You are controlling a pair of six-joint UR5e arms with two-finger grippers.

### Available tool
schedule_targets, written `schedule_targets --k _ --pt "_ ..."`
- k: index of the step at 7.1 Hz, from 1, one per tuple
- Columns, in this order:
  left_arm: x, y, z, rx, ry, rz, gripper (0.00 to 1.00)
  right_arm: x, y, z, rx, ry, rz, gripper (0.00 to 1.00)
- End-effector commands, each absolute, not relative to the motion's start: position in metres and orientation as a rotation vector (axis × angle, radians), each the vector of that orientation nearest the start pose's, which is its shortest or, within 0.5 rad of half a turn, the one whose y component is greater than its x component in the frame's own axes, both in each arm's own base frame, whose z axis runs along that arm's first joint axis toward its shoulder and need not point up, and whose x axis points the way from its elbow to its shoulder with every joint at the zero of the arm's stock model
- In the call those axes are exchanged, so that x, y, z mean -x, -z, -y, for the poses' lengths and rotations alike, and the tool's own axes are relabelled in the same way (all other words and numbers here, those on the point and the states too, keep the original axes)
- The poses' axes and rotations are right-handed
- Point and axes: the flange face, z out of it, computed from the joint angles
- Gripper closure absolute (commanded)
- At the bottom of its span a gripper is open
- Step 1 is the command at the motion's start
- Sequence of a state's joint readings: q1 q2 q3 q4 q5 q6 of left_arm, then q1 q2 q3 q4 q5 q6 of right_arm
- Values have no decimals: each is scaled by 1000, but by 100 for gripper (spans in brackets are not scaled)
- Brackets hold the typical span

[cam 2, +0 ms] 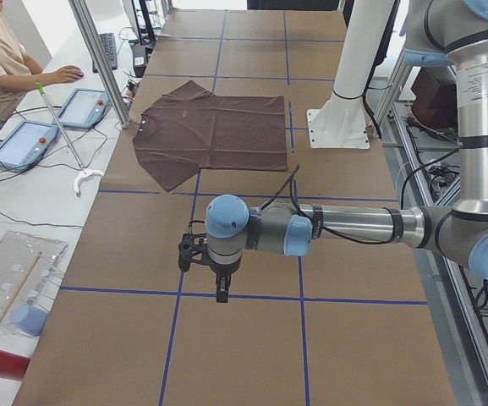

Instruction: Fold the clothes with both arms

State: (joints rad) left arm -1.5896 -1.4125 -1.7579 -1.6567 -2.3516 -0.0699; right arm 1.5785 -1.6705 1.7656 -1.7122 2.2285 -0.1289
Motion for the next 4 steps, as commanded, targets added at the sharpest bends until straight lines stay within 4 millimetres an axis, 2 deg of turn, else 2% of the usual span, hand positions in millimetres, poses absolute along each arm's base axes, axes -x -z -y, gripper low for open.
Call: schedule_targets --k 1,3,4 --pt "71 -628 432 -97 31 -781 0 -76 -631 444 -2 101 661 0" --pt "71 -623 435 -139 19 -783 0 -75 -623 445 -17 108 660 0" --pt "70 -621 437 -180 2 -779 0 -72 -609 451 -44 125 659 0"
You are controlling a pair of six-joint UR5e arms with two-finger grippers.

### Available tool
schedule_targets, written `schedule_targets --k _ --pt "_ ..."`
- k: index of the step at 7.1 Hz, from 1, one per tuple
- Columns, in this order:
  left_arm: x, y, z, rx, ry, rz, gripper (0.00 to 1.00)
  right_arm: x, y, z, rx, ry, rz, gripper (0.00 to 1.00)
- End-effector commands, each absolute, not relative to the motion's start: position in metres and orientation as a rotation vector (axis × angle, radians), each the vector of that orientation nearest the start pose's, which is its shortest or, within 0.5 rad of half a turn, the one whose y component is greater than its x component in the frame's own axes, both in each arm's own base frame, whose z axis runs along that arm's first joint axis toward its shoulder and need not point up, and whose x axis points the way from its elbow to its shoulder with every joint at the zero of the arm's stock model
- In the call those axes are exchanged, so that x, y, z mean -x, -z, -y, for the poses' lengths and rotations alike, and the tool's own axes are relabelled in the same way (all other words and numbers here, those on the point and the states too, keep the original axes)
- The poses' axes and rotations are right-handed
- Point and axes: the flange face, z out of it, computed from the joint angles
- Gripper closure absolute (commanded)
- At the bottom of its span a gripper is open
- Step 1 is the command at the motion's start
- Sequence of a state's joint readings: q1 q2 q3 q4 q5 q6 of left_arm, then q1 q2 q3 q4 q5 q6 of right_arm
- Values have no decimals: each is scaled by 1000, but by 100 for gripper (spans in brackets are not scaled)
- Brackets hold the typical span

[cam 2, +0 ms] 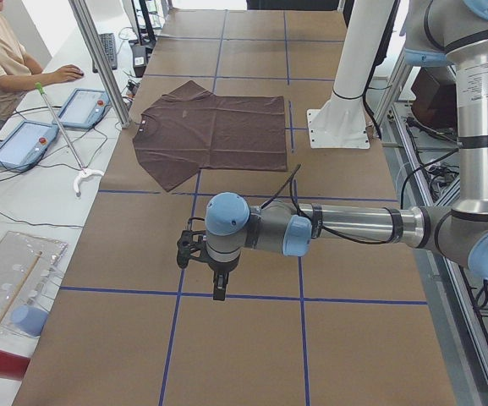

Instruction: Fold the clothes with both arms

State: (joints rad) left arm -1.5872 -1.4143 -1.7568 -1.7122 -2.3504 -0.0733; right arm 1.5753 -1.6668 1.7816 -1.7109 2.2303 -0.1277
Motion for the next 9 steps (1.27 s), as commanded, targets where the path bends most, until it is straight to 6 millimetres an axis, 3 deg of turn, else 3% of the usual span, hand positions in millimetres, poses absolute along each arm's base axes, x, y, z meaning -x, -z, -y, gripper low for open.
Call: schedule_targets --k 1,2,3,4,5,6,7,9 --pt "69 -606 443 -272 -42 -783 0 -62 -579 480 -130 173 653 0" --pt "69 -593 447 -419 -109 -775 0 -48 -567 492 -215 230 644 0" --pt "70 -572 466 -574 -159 -747 0 -40 -544 519 -346 286 634 0" --pt "72 -555 495 -688 -192 -721 0 -38 -541 532 -393 266 648 0" --pt "72 -548 509 -728 -213 -721 0 -36 -537 533 -385 217 695 0" --pt "72 -547 509 -746 -219 -718 0 -32 -528 539 -423 240 731 0" --pt "72 -543 510 -758 -222 -718 0 -7 -500 554 -426 160 771 0" --pt "72 -542 509 -759 -223 -718 0 125 -414 602 -376 30 814 0"
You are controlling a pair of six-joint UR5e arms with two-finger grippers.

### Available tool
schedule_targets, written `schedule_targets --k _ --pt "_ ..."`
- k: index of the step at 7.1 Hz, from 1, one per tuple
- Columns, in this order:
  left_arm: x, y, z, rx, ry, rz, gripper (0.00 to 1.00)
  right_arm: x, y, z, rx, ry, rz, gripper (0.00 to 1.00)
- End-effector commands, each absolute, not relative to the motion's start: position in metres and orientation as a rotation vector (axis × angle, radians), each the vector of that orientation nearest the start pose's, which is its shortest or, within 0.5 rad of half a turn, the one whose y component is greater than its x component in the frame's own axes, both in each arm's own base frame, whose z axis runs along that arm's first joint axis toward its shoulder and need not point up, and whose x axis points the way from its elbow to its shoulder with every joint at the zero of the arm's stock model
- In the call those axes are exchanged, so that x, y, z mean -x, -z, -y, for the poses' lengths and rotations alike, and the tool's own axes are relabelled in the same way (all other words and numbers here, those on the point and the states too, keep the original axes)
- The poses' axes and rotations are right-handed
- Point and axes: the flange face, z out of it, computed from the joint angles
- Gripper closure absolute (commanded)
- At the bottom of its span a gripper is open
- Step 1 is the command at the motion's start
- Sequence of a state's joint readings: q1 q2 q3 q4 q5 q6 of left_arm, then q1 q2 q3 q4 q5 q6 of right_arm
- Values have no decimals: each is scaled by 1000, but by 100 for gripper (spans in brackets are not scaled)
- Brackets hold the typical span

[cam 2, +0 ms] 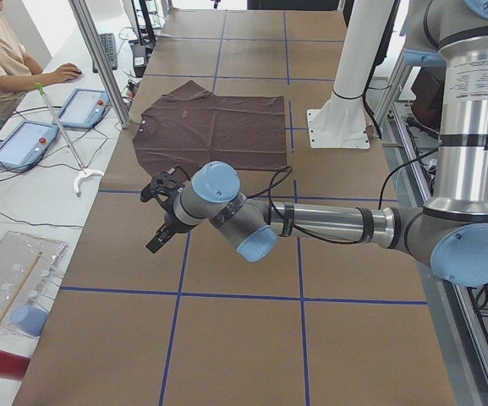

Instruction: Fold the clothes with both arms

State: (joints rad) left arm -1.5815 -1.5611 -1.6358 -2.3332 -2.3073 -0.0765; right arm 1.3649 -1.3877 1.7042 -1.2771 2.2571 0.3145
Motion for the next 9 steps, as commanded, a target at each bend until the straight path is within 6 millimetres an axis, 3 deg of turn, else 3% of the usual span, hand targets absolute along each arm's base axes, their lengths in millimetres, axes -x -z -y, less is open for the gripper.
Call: schedule_targets --k 1,2,3,4,5,7,9 --pt "72 -541 509 -762 -225 -719 0 185 -382 628 -367 -23 806 2" --pt "72 -541 509 -762 -225 -719 0 233 -372 646 -369 -87 831 10" --pt "72 -541 508 -762 -226 -718 0 272 -382 660 -389 -147 871 20" --pt "72 -543 507 -761 -226 -718 0 301 -396 680 -411 -156 865 25" --pt "73 -543 507 -761 -224 -718 0 327 -407 687 -411 -152 857 29" --pt "72 -544 507 -760 -226 -718 0 375 -426 669 -419 -161 838 34" --pt "72 -544 507 -760 -226 -718 0 398 -437 658 -425 -159 807 35"
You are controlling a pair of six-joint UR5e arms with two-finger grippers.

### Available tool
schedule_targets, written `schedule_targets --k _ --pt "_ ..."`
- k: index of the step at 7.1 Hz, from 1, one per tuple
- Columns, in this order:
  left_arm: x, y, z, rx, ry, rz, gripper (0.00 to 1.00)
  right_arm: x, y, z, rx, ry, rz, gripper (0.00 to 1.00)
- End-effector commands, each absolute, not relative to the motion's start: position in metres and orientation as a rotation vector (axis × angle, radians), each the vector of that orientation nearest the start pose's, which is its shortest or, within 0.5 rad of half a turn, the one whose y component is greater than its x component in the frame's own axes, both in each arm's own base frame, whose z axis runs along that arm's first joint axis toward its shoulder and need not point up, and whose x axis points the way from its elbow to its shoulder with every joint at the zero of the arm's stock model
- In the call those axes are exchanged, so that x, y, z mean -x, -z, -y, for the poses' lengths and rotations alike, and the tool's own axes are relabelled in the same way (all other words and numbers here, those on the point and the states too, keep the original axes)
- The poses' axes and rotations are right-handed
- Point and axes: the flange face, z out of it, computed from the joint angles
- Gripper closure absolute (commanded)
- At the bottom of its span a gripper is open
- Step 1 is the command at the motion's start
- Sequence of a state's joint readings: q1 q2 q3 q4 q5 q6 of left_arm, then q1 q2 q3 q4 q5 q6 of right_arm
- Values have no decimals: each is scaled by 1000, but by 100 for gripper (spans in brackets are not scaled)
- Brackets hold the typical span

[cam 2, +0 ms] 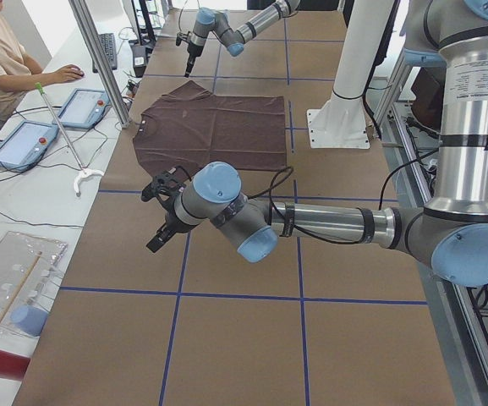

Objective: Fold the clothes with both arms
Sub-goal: 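Move the right gripper in toward the sleeve nearest it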

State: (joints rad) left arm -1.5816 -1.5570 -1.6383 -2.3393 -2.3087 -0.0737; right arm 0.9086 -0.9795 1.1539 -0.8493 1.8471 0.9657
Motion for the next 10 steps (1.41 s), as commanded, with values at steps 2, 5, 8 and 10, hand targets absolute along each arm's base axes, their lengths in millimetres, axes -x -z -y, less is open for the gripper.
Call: schedule_targets --k 2,5,8,10 --pt "72 -544 507 -760 -226 -718 0 404 -448 656 -419 -161 785 37" --pt "72 -544 506 -759 -226 -718 0 406 -456 656 -414 -163 771 39" --pt "73 -544 506 -759 -225 -718 0 407 -459 655 -410 -165 768 66" --pt "72 -544 506 -759 -227 -718 0 407 -453 657 -408 -184 776 100"
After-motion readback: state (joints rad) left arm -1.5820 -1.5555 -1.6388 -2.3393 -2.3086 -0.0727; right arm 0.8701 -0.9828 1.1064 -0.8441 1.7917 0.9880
